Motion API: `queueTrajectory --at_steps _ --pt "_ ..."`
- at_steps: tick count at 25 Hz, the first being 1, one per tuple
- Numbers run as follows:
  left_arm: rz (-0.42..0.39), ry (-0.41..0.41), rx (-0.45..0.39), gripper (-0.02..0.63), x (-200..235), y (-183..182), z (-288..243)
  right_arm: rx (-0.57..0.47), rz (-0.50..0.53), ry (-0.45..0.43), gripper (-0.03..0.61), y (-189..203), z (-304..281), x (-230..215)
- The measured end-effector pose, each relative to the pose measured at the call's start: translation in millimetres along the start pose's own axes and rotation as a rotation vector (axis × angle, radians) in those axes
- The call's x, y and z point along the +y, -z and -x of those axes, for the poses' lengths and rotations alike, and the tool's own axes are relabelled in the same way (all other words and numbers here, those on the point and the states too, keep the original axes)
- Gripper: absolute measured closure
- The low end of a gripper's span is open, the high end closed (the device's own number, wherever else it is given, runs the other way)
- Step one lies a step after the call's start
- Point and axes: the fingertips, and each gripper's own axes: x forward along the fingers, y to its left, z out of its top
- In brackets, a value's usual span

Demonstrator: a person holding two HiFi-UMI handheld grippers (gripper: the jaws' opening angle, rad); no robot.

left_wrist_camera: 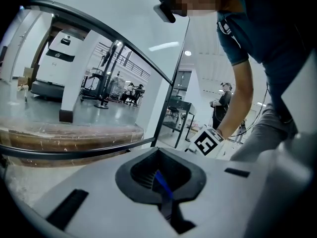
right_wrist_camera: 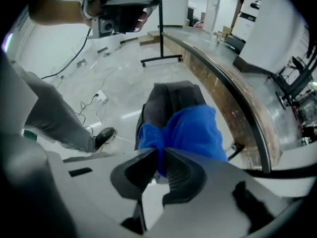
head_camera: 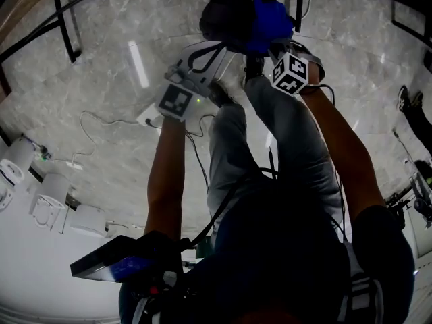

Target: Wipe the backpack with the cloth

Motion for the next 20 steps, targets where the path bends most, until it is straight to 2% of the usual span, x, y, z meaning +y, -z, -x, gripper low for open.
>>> queueTrajectory --at_steps 3,4,5,8,10,12,14,16,20 --pt "-0.015 0.017 -0.022 0.624 -4.3 -2.7 -5.0 0.086 -0.092 0.032 0.541 72.1 29.7 -7.2" --pt "-0.018 0.023 -0.024 0.624 -6.1 -2.3 -6.1 0.082 -0.118 0.047 0.541 82.1 39.0 -12.3" --pt "-0.013 0.025 -0.022 0.624 -7.5 -1.0 -6.6 0.037 -0.125 0.055 0.541 73.0 45.0 -16.9" --pt "0.008 0.013 -0.006 0.624 -6.5 1.8 -5.9 -0.177 -0.018 0.023 0.541 -32.0 34.4 -21.0" --pt "0.022 -0.007 0.003 0.624 -2.4 2.2 -4.0 -0.265 0.037 0.005 0.541 -89.5 23.4 -22.5" --pt "0.032 -0.034 0.011 0.624 4.5 3.8 1.4 -0.335 0.054 0.021 0.541 -130.9 17.5 -29.5" --pt "0.03 -0.059 0.025 0.624 12.4 7.9 8.3 -0.313 0.075 0.075 0.541 -144.0 1.5 -41.3" --pt "0.025 -0.074 0.03 0.624 16.5 10.1 11.7 -0.249 0.097 0.096 0.541 -132.7 -20.9 -48.8" --pt "0.034 -0.075 0.028 0.624 14.5 11.9 10.4 -0.271 0.174 0.002 0.538 -129.1 -24.5 -34.1"
